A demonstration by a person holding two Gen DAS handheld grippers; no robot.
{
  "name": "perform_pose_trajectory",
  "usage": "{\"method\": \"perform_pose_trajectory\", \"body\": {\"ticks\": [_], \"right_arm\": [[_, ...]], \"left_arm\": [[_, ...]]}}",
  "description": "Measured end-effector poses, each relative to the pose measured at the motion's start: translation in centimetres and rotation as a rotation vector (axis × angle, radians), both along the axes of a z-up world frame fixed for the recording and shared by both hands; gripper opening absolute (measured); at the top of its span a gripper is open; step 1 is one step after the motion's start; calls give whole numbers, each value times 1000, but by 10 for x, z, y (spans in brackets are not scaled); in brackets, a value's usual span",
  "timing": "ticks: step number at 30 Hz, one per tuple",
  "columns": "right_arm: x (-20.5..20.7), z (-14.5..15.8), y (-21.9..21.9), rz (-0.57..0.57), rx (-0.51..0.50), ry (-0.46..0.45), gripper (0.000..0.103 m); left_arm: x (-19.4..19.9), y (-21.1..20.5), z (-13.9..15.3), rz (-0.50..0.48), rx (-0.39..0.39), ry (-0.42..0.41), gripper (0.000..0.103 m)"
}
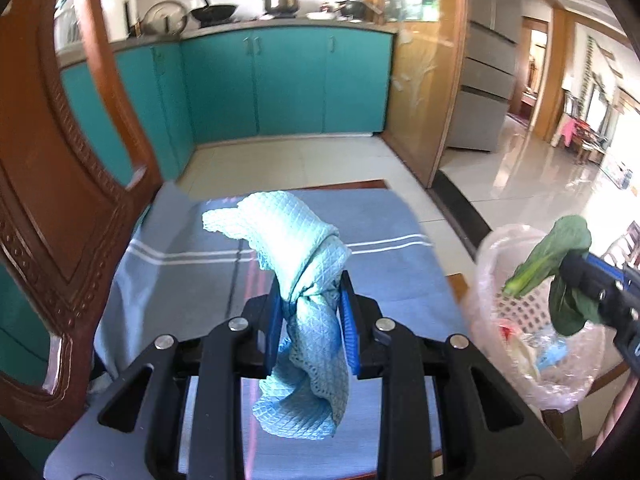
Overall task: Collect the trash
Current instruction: 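Carry cloth and leaves over the wastebasket and open both tools to drop them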
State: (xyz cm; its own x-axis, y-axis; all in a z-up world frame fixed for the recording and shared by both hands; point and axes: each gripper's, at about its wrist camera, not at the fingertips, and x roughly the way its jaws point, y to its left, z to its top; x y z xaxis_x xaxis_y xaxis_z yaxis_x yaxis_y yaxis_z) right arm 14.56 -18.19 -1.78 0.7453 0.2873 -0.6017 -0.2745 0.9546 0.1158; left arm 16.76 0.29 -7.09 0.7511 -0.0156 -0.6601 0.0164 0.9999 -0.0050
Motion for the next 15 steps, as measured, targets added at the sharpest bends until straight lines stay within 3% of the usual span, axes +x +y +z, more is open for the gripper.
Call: {"method": "perform_pose_trajectory", "body": {"ticks": [8,15], "right_arm": [[-20,10,-58,-127,11,-40,13],[-32,4,-91,-213,8,-45,13]], "left_arm": [[-8,-60,18,-112,9,-48,27],[-2,-116,19,-236,14,-35,27]]}}
